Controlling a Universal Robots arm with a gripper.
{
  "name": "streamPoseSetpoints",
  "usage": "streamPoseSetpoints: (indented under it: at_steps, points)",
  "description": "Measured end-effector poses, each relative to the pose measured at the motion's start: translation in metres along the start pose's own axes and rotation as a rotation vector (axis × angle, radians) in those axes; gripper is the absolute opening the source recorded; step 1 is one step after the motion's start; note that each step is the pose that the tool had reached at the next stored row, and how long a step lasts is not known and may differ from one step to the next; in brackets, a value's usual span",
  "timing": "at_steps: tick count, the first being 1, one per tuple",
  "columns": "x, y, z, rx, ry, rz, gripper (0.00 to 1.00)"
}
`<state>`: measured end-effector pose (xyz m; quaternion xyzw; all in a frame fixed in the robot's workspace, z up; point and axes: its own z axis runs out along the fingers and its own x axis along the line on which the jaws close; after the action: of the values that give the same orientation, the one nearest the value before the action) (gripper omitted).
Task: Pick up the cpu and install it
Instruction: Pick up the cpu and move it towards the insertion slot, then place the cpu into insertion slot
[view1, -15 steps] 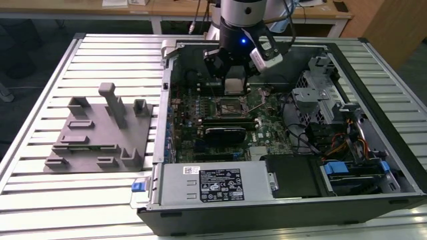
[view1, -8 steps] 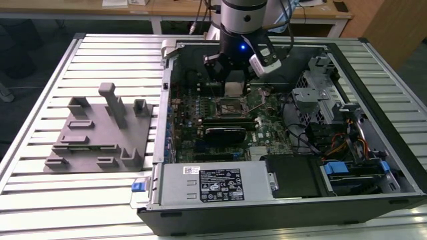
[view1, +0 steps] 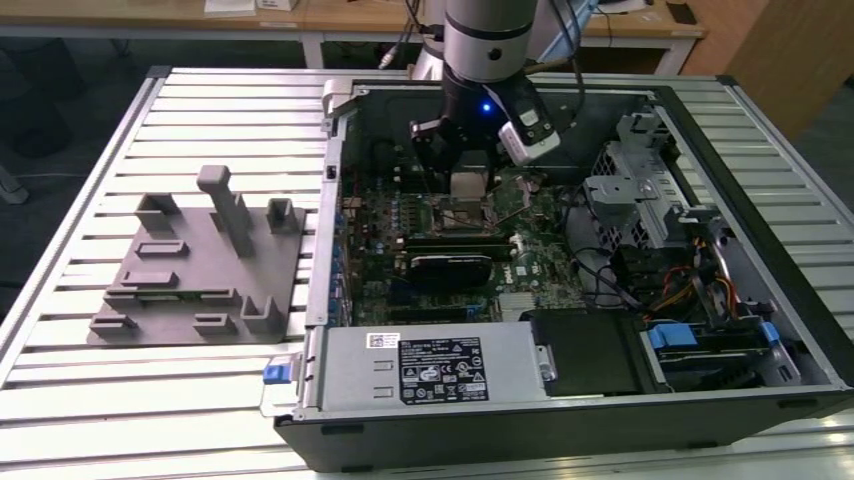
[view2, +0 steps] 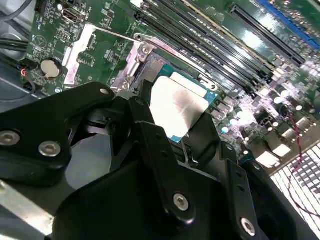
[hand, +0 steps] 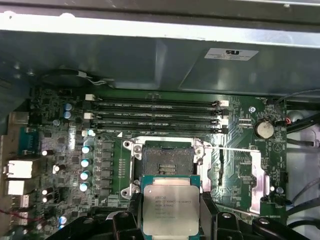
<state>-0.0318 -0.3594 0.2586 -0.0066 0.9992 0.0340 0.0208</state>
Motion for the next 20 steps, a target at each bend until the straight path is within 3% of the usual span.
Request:
streamPoseSetpoints:
  at_steps: [3,20]
  points:
    - [-0.0008,0.0009,0.0046,0.0014,0.0011,0.0,0.54]
    - [-0.0013,0.0008,0.0049,0.0018,0.0005,0.01,0.54]
